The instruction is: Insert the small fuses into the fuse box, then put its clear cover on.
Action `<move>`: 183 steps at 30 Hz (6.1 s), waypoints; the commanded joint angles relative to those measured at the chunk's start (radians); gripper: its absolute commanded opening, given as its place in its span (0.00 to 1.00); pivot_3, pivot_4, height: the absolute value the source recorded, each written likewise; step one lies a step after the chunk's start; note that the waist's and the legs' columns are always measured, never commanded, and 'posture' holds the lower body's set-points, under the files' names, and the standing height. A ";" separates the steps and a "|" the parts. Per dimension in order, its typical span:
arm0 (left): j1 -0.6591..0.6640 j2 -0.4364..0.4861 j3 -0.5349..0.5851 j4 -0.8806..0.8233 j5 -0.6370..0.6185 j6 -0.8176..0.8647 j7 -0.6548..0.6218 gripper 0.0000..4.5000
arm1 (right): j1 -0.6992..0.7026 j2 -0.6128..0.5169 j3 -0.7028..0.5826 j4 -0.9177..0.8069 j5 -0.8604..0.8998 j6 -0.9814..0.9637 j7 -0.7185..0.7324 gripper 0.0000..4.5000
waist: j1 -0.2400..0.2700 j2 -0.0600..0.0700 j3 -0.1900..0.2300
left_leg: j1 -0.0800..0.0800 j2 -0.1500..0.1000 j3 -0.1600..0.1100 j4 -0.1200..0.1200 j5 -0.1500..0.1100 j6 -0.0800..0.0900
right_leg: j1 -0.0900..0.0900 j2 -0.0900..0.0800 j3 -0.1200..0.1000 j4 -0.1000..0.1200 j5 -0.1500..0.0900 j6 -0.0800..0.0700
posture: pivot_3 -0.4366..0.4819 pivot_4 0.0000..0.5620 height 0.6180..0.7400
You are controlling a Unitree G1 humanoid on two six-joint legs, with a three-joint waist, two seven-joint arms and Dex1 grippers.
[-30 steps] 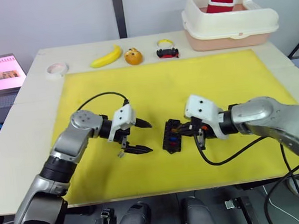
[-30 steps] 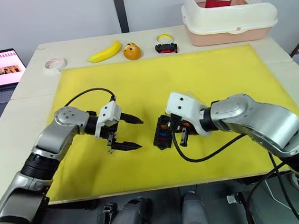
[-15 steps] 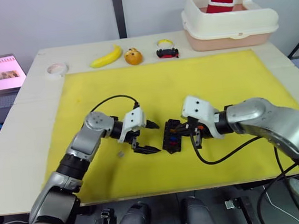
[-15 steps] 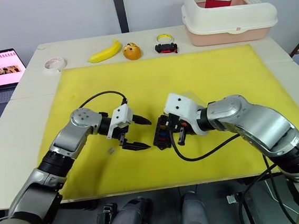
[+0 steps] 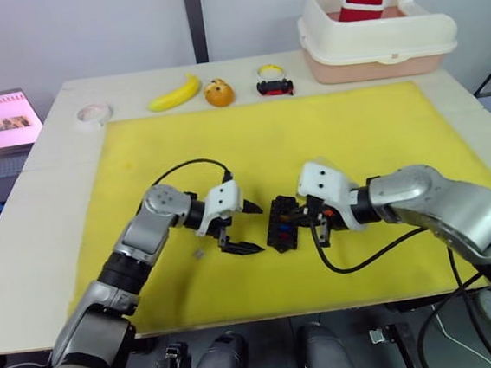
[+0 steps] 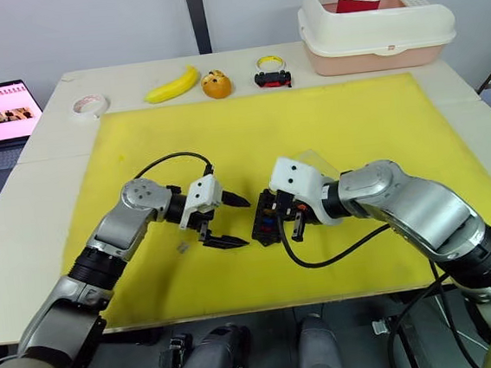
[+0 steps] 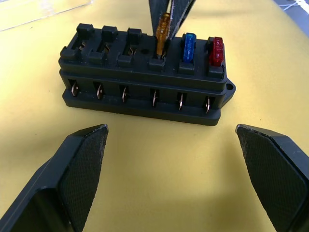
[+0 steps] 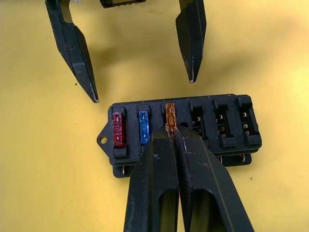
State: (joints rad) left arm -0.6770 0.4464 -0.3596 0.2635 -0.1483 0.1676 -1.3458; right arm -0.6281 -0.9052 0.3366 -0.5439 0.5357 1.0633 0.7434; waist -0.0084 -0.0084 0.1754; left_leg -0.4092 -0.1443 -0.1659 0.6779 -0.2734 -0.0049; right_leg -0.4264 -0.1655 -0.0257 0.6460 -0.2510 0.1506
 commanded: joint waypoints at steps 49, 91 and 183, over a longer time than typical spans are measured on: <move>-0.020 -0.042 -0.020 -0.028 0.036 0.011 0.012 0.99 | -0.028 -0.002 0.077 0.039 -0.226 -0.073 0.187 0.00 | 0.001 0.000 0.000 | 0.000 0.000 0.000 0.001 0.000 0.000 | 0.000 0.000 0.000 0.000 0.000 0.000 | 0.48 0.27 1.00; -0.008 -0.033 -0.020 -0.051 0.045 0.027 0.017 1.00 | -0.076 0.052 -0.033 0.004 -0.157 0.019 0.180 0.31 | 0.000 0.000 0.000 | 0.000 0.000 0.000 0.001 0.000 0.000 | 0.001 0.000 0.000 0.000 0.000 0.000 | 0.48 0.27 1.00; -0.002 -0.044 -0.019 -0.045 0.047 0.015 0.033 1.00 | -0.130 0.012 -0.003 -0.013 -0.087 0.127 0.098 0.01 | 0.000 0.000 0.000 | 0.000 0.000 -0.001 0.001 0.000 0.000 | 0.000 0.000 0.000 0.001 0.000 0.000 | 0.48 0.27 1.00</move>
State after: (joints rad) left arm -0.6777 0.3998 -0.3806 0.2384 -0.0942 0.1897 -1.3087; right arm -0.7261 -0.8829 0.3459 -0.5457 0.4538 1.1943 0.8404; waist -0.0084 -0.0085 0.1750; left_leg -0.4091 -0.1448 -0.1664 0.6787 -0.2733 -0.0049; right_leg -0.4259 -0.1658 -0.0258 0.6466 -0.2510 0.1506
